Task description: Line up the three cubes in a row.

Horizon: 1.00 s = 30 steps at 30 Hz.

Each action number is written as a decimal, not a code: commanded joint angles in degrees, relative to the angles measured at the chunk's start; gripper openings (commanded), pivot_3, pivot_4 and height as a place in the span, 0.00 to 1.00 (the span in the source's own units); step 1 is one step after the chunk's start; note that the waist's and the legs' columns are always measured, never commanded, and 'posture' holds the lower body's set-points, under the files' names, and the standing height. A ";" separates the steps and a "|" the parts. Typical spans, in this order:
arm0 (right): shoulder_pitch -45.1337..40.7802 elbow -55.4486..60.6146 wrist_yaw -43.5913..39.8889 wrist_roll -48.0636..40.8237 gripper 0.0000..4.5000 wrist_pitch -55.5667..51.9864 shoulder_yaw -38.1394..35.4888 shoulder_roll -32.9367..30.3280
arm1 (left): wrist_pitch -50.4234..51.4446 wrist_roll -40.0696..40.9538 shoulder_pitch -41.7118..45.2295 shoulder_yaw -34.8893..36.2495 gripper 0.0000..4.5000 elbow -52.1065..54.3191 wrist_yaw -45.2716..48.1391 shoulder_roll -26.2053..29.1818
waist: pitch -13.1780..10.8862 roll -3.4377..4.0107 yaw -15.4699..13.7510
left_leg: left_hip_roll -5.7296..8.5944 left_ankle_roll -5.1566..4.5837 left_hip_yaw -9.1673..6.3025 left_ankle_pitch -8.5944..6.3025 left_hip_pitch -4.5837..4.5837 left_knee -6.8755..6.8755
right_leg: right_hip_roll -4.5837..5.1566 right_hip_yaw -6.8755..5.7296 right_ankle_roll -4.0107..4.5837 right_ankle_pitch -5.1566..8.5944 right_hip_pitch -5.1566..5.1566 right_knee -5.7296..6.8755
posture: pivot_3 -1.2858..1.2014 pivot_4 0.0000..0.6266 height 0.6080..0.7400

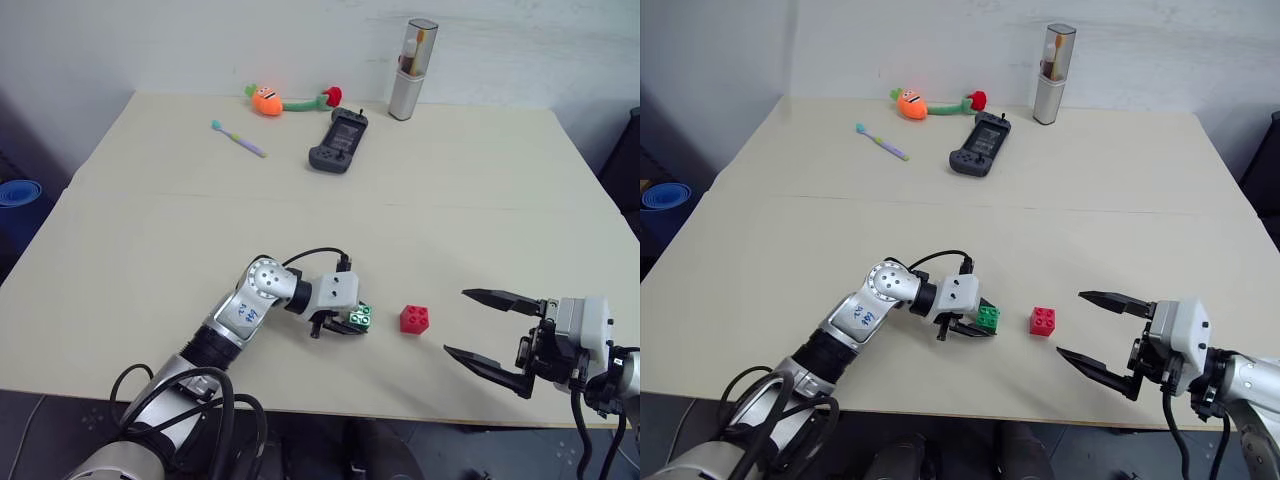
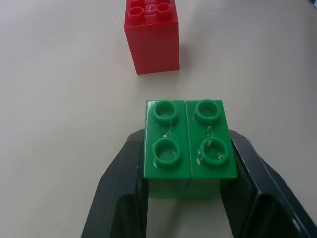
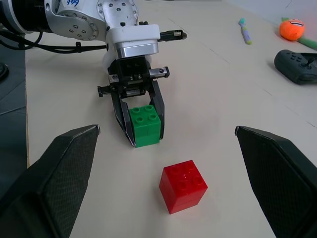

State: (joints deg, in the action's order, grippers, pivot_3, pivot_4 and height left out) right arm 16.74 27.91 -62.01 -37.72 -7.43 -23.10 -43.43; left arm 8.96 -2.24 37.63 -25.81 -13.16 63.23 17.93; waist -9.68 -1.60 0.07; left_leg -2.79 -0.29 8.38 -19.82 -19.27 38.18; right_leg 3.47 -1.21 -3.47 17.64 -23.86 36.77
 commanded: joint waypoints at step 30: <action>-12.42 -10.59 -9.58 2.84 1.00 10.06 8.55 4.65 | -11.62 23.08 -31.34 49.69 1.00 -6.21 6.68 31.24 | -0.20 0.08 -0.03 | 0.06 -0.06 -0.33 -0.21 0.03 -0.14 | 0.56 -0.51 0.27 0.15 -0.01 0.04 | 0.52 0.24 1.00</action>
State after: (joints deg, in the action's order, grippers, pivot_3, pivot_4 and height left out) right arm 4.70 16.25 -71.53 -34.54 1.68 -14.37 -38.75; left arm -3.02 19.25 6.28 23.98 -19.01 69.83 49.89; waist -9.88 -1.53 0.05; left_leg -2.67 -0.37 8.05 -20.03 -19.25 38.04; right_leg 4.12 -1.76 -3.18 17.80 -23.84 36.79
